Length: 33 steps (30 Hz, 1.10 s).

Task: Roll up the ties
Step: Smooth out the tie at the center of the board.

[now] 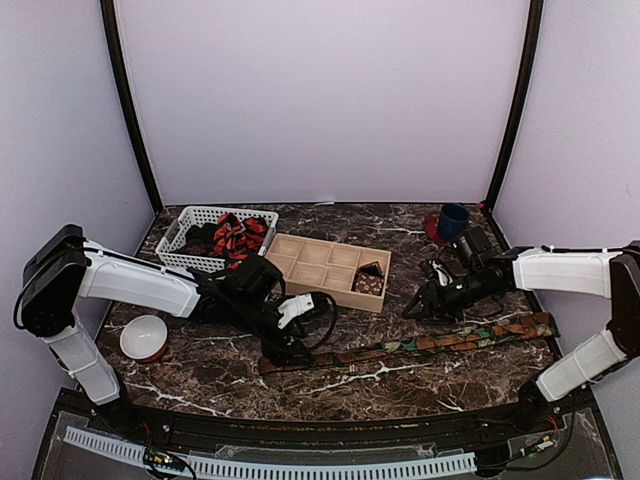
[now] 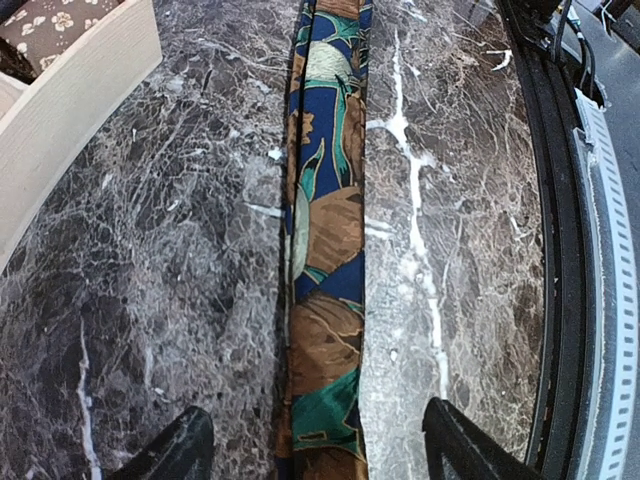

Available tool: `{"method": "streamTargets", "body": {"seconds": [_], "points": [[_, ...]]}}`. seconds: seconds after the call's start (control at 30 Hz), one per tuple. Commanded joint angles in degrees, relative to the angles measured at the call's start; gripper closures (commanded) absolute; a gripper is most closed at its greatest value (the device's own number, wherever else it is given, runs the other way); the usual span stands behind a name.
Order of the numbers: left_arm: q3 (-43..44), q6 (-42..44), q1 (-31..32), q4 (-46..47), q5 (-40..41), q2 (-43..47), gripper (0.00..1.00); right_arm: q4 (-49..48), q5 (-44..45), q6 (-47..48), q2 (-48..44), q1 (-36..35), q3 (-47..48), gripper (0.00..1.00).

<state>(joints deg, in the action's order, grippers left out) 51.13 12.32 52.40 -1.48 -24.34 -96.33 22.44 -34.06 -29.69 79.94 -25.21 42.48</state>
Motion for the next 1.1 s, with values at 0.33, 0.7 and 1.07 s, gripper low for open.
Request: {"method": "streamTargets", "body": {"seconds": [0.33,0.7,1.07], "points": [[0.4,-1.4,2.1,-3.3,3.2,-3.3,0.23,2.0,6.9,0.4,6.5,-0.8,-3.5,0.61],[10.4,0.3,3.1,-3.7,2.2,-15.5,0.62,9.8,15.1,0.6,4.6,8.1,-5.9,0.63],[13.1,-1.0,3.0,-5.5,1.4,-14.2,0.42,14.0,18.2,0.1,-0.3,10.6,-2.1,0.56]]}}
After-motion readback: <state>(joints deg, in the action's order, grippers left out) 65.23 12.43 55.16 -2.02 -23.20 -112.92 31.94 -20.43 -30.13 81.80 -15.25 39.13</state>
